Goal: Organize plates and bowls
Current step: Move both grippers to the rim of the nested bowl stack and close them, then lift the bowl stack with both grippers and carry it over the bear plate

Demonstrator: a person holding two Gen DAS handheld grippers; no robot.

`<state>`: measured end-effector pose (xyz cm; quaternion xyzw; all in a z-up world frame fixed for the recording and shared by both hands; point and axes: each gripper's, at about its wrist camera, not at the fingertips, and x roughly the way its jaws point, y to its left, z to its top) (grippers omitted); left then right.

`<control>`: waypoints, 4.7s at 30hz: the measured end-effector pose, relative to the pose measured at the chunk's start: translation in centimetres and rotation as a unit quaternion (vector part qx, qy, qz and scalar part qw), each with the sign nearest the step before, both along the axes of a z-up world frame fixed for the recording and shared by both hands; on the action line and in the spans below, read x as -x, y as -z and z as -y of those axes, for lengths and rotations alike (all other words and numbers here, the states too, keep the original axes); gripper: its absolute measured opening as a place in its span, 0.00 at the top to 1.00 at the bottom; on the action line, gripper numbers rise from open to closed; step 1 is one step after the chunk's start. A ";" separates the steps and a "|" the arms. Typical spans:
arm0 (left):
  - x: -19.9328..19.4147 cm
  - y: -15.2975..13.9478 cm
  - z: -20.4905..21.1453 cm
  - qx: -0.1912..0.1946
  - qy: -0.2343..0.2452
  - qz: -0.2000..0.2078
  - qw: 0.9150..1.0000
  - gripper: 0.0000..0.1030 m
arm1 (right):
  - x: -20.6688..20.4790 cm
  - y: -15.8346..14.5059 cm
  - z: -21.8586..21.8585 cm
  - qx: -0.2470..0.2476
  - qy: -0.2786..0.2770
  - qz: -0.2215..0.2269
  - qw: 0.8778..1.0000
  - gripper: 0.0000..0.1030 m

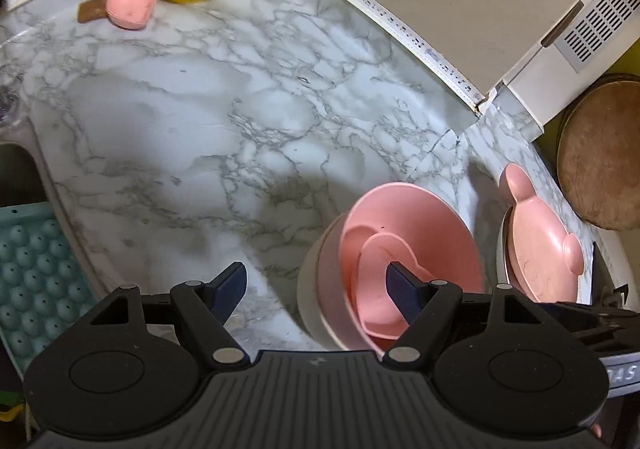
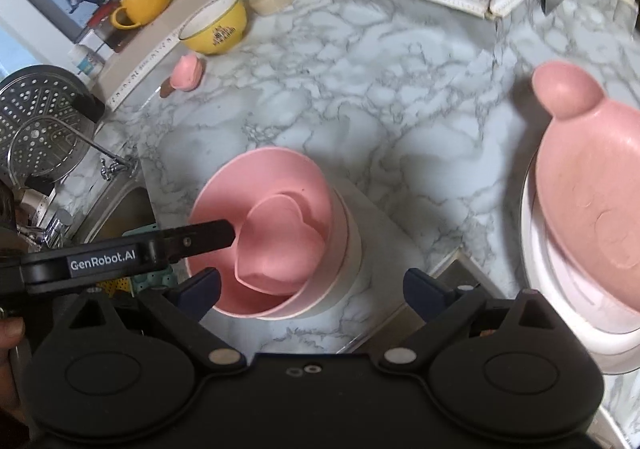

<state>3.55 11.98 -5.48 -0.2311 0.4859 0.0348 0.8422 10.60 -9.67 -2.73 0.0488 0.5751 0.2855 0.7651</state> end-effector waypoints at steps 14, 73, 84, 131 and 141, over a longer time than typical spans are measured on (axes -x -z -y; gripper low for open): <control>-1.7 1.8 0.0 -0.004 -0.001 -0.021 1.000 0.35 | -0.9 2.6 -1.3 -0.010 0.007 -0.042 0.999 0.28; -10.3 -7.4 16.0 -0.038 0.153 0.031 0.987 0.67 | -4.4 -5.7 12.3 0.013 0.156 0.027 0.987 0.60; -12.9 -7.3 22.2 -0.032 0.196 0.029 0.980 0.68 | -5.4 -5.7 18.2 0.020 0.196 0.027 0.980 0.60; -15.2 -1.0 27.7 -0.036 0.216 -0.027 0.975 0.69 | -7.2 0.2 23.4 0.045 0.211 -0.038 0.976 0.62; -15.4 -0.7 27.8 -0.042 0.219 -0.023 0.975 0.69 | -7.4 0.3 23.4 0.046 0.210 -0.036 0.976 0.63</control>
